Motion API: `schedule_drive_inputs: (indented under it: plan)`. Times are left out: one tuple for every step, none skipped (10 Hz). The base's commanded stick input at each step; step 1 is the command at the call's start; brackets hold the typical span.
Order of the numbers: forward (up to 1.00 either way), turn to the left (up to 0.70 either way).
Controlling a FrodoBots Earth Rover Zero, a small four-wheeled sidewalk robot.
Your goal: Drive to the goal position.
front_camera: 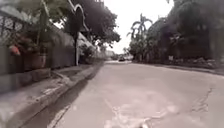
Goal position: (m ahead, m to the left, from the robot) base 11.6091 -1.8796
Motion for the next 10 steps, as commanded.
schedule_drive_inputs:
  plan:
    - [0.7,0.0]
    - [0.7,0.0]
    - [0.7,0.0]
    - [0.7,0.0]
    - [0.7,0.0]
    - [0.7,0.0]
    - [0.7,0.0]
    - [0.7,0.0]
    - [0.7,0.0]
    - [0.7,0.0]
